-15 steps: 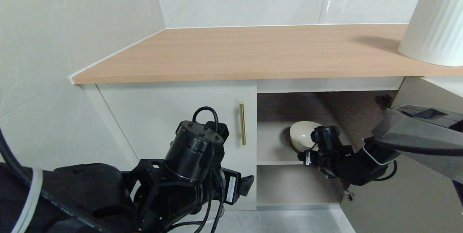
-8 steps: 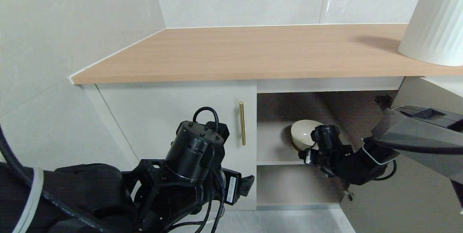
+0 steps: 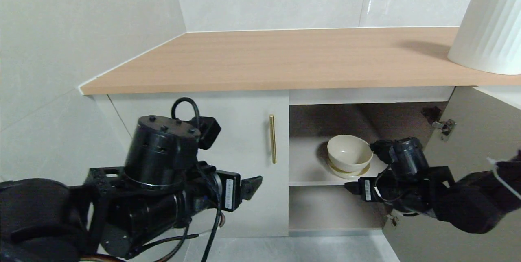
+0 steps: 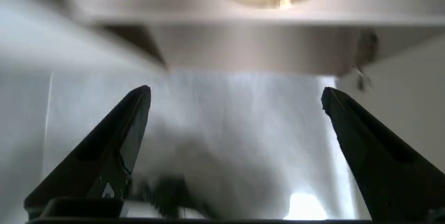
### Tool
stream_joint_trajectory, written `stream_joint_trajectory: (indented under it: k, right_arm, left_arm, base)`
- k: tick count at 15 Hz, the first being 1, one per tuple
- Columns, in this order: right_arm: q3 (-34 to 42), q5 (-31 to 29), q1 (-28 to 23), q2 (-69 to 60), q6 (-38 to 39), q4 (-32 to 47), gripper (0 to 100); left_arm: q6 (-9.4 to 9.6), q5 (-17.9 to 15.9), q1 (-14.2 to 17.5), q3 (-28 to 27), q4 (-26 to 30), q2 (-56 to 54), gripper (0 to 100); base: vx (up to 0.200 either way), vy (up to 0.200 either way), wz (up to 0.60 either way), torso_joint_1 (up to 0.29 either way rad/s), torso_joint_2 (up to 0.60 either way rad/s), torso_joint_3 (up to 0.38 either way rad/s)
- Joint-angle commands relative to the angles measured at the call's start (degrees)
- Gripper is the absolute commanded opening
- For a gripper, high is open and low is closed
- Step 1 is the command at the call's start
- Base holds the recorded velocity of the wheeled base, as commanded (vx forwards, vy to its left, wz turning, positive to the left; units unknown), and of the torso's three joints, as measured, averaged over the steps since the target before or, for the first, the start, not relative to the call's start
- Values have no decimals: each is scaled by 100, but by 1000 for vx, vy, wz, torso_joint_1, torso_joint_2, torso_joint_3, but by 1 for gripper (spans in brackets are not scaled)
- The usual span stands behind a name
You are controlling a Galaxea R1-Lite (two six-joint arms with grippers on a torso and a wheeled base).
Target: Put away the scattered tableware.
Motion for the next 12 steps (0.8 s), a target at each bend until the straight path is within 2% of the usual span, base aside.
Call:
stream_joint_trajectory:
  k: [1, 3, 5, 6, 12]
  right_arm:
    - [399, 78, 279, -1709, -189, 924, 100]
    - [285, 87, 306, -2307, -181, 1803, 100]
    - [285, 78, 314, -2729, -181, 2304, 100]
    - [276, 69, 341, -2861, -181, 2524, 100]
    - [320, -19, 543, -3335, -172, 2849, 100]
  left_arm:
    - [1, -1, 337, 259, -4, -695, 100]
    - [1, 8, 539, 557, -4, -915, 100]
    - [1, 8, 908, 707, -4, -1003, 100]
    - [1, 8, 961, 724, -4, -994, 100]
    - [80, 25, 820, 742, -21, -941, 100]
  base:
    - [0, 0, 0, 0, 0, 0]
    - [0, 0, 0, 0, 0, 0]
    - [0, 0, 0, 0, 0, 0]
    - [0, 0, 0, 0, 0, 0]
    - [0, 0, 0, 0, 0, 0]
